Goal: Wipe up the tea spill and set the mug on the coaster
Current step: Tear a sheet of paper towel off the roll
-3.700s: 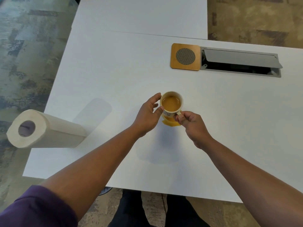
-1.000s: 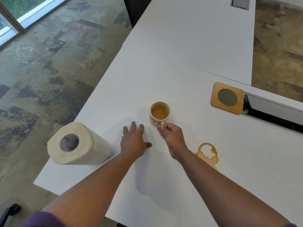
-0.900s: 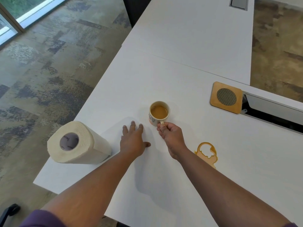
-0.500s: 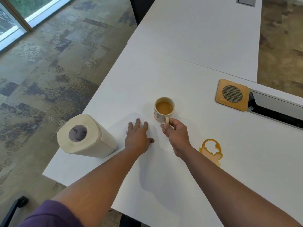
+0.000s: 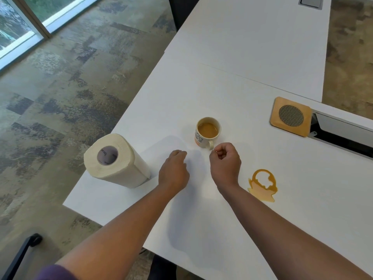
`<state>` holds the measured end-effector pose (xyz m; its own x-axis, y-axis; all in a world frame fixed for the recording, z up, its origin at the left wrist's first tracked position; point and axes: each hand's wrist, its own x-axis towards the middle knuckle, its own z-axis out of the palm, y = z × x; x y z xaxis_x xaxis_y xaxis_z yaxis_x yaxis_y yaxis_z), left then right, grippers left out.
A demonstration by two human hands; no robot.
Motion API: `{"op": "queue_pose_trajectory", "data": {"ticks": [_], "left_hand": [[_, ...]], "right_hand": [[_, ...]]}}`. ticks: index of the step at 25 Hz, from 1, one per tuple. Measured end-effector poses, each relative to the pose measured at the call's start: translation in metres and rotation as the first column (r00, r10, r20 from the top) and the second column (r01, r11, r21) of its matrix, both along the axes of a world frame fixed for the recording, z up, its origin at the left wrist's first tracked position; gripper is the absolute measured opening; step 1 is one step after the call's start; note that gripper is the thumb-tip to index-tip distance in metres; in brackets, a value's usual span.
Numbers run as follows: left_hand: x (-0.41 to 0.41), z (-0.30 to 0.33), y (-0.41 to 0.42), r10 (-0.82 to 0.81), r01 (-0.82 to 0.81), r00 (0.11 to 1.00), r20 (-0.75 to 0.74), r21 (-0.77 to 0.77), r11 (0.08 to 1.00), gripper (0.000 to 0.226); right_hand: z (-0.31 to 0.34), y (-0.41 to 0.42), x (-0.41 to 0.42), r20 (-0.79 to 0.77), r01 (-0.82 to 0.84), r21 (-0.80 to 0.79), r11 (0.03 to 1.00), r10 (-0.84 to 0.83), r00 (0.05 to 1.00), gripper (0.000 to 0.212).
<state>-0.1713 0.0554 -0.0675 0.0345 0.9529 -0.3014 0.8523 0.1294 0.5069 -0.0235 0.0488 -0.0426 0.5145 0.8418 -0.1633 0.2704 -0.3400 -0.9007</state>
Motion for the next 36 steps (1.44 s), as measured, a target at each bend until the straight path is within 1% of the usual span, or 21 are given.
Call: {"op": "queue_pose_trajectory", "data": {"ticks": [3,5,7,8,9,11,12,13,14,16,18,19,21,23,25,27,30,31,33,36], "left_hand": [[-0.006,0.041,-0.013,0.011,-0.015,0.999,0.046,0.076,0.997,0.052],[-0.012,0.070,-0.019,-0.051,0.048,0.998,0.020,0.135,0.990,0.058],[-0.018,0.104,-0.026,-0.101,0.100,0.995,-0.005,0.215,0.971,0.057],[-0.023,0.125,-0.031,-0.103,0.100,0.995,-0.004,0.277,0.956,0.053],[-0.030,0.143,-0.035,-0.100,0.094,0.995,-0.002,0.359,0.929,0.049],[-0.047,0.167,-0.038,-0.056,0.078,0.997,-0.057,0.530,0.845,0.043],[-0.058,0.173,-0.038,-0.004,0.048,0.997,-0.077,0.577,0.815,0.040],[-0.069,0.176,-0.038,0.059,-0.002,0.995,-0.078,0.588,0.809,0.038],[-0.080,0.177,-0.037,0.124,-0.066,0.990,-0.070,0.546,0.835,0.039],[-0.103,0.171,-0.036,0.235,-0.190,0.968,-0.087,0.355,0.915,0.050],[-0.124,0.160,-0.038,0.235,-0.214,0.963,-0.132,0.153,0.965,0.064],[-0.132,0.155,-0.040,0.215,-0.204,0.966,-0.144,0.086,0.975,0.070],[-0.144,0.149,-0.041,0.170,-0.172,0.976,-0.137,-0.001,0.985,0.077],[-0.150,0.147,-0.040,0.142,-0.145,0.983,-0.115,-0.022,0.989,0.081],[-0.152,0.146,-0.039,0.133,-0.132,0.985,-0.107,0.008,0.991,0.085],[-0.155,0.146,-0.038,0.123,-0.120,0.987,-0.106,0.032,0.992,0.092],[-0.162,0.147,-0.037,0.094,-0.091,0.991,-0.092,0.041,0.995,0.099],[-0.163,0.148,-0.037,0.090,-0.086,0.993,-0.080,0.054,0.995,0.100],[-0.166,0.150,-0.035,0.071,-0.066,0.996,-0.062,0.073,0.995,0.100],[-0.169,0.153,-0.032,-0.028,0.030,0.998,-0.051,0.036,0.999,0.108]], "right_hand": [[0.014,-0.006,-0.013,-0.050,-0.103,0.019,0.995,0.104,0.993,0.020],[0.022,-0.009,-0.020,-0.114,-0.191,0.002,0.982,0.190,0.975,0.017],[0.031,-0.011,-0.030,-0.177,-0.315,-0.018,0.949,0.307,0.935,0.015],[0.040,-0.014,-0.038,-0.190,-0.385,-0.015,0.923,0.375,0.907,0.013],[0.048,-0.015,-0.046,-0.180,-0.453,-0.004,0.892,0.445,0.877,0.012],[0.066,-0.016,-0.063,-0.129,-0.569,0.020,0.822,0.567,0.814,0.018],[0.074,-0.015,-0.071,-0.101,-0.609,0.029,0.793,0.609,0.787,0.023],[0.081,-0.015,-0.079,-0.072,-0.638,0.035,0.769,0.638,0.766,0.028],[0.086,-0.014,-0.086,-0.046,-0.657,0.032,0.753,0.658,0.751,0.034],[0.091,-0.013,-0.097,-0.034,-0.682,-0.009,0.731,0.681,0.731,0.046],[0.089,-0.013,-0.107,-0.034,-0.700,-0.092,0.708,0.701,0.713,0.060],[0.087,-0.014,-0.111,-0.021,-0.709,-0.132,0.692,0.713,0.700,0.067],[0.083,-0.015,-0.117,0.007,-0.721,-0.172,0.671,0.733,0.681,0.076],[0.080,-0.015,-0.124,0.042,-0.713,-0.164,0.681,0.727,0.685,0.075],[0.079,-0.013,-0.129,0.079,-0.685,-0.151,0.712,0.700,0.710,0.066],[0.080,-0.012,-0.133,0.119,-0.671,-0.138,0.728,0.685,0.719,0.050],[0.082,-0.012,-0.135,0.159,-0.681,-0.102,0.725,0.688,0.708,0.022],[0.082,-0.012,-0.135,0.168,-0.675,-0.097,0.732,0.680,0.713,0.019],[0.083,-0.013,-0.133,0.169,-0.650,-0.083,0.755,0.654,0.737,0.019],[0.085,-0.015,-0.127,0.163,-0.630,-0.073,0.773,0.633,0.757,0.016]]}}
